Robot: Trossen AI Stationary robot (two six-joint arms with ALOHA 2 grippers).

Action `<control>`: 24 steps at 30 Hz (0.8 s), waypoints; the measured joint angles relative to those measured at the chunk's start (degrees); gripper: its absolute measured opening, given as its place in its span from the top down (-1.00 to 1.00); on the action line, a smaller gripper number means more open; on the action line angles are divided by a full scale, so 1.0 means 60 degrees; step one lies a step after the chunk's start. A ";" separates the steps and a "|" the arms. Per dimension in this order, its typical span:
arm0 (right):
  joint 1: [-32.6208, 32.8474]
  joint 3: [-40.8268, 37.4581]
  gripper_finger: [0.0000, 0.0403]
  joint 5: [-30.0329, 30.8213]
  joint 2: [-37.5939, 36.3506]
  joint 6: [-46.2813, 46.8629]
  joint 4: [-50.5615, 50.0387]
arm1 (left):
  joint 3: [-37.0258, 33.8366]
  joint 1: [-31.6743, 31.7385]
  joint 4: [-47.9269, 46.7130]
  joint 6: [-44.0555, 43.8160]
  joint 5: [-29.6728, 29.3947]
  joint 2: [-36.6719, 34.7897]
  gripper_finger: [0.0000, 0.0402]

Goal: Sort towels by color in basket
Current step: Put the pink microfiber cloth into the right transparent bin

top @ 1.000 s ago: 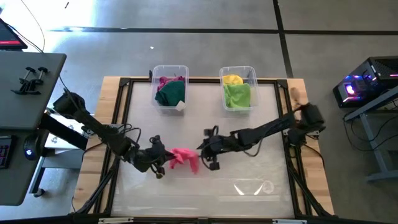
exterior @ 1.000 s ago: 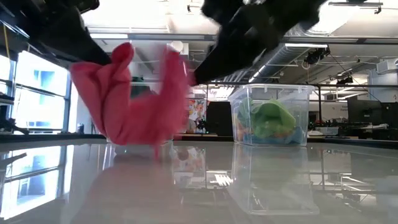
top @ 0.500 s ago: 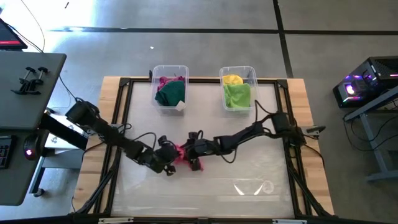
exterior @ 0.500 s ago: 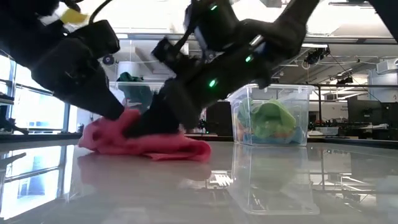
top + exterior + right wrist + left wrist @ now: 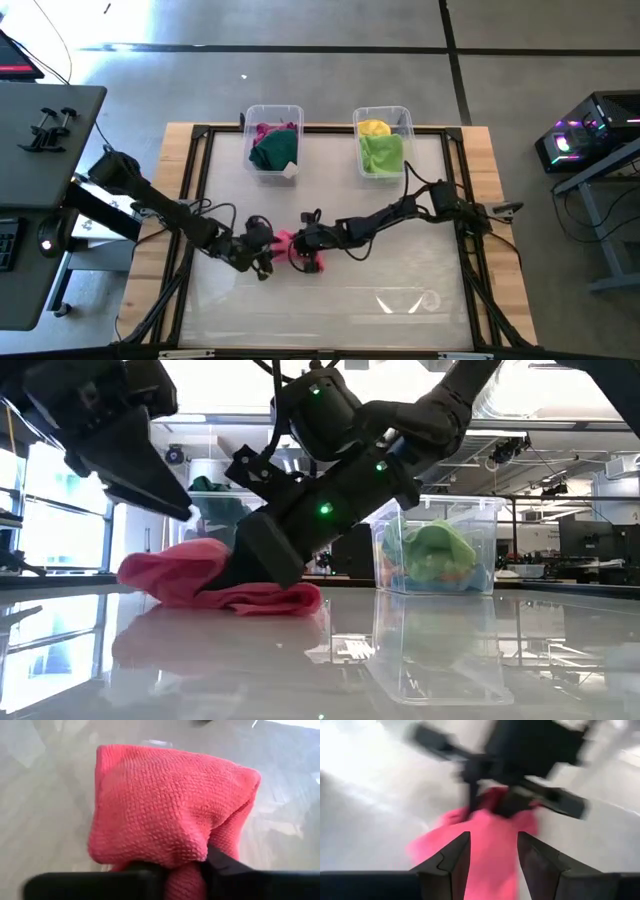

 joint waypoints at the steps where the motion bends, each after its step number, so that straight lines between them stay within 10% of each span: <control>1: 0.0034 -0.0104 0.84 0.0027 -0.0082 0.0135 -0.0009 | -0.0003 -0.0038 -0.0419 -0.0423 -0.0236 -0.0182 0.25; 8: 0.0755 -0.1556 0.83 0.0872 -0.1400 0.0718 -0.0726 | -0.0150 -0.0647 -0.2645 -0.2842 -0.1665 -0.0533 0.30; 15: 0.1334 -0.5033 0.93 0.1190 -0.3831 0.1374 0.1148 | -0.0416 -0.1365 -0.1473 -0.3162 -0.2704 0.0163 0.30; 24: 0.1265 -0.6593 0.87 0.4936 -0.8683 0.1418 0.1498 | -0.0426 -0.1499 0.0612 -0.2106 -0.3255 0.1323 0.30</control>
